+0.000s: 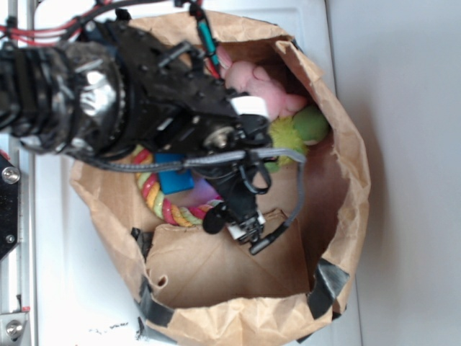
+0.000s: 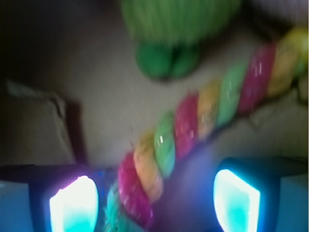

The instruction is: Grab the multicolored rope.

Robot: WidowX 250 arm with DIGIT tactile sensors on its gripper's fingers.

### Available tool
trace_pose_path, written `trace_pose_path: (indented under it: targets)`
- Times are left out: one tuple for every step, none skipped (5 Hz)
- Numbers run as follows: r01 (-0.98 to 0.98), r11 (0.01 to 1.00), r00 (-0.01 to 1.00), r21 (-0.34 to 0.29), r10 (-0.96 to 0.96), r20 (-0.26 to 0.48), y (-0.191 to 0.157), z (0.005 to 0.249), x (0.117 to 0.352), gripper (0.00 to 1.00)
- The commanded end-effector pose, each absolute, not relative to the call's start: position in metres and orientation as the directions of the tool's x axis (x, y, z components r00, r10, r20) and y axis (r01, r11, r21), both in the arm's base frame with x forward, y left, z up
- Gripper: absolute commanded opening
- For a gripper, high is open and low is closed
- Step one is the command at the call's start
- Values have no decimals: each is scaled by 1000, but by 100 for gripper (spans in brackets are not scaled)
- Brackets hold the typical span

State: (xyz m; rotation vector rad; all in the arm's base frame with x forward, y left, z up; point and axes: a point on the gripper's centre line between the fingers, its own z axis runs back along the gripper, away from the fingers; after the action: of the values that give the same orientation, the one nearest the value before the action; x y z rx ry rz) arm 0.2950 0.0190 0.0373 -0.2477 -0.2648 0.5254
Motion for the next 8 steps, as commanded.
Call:
trace_pose_path:
  targets:
    - [-512, 794, 770, -328, 593, 233, 29, 56, 309, 100]
    - [-515, 796, 771, -318, 593, 234, 30, 53, 314, 100]
    - [-519, 796, 773, -311, 593, 226, 28, 51, 318, 100]
    - [-514, 804, 778, -298, 584, 233, 23, 45, 321, 100]
    - [-497, 820, 787, -286, 564, 249, 18, 41, 320, 100]
    - [-479, 834, 804, -272, 542, 244, 16, 38, 316, 100]
    - [-482, 830, 801, -281, 548, 243, 18, 38, 315, 0]
    - [-481, 829, 796, -285, 549, 253, 20, 40, 315, 0]
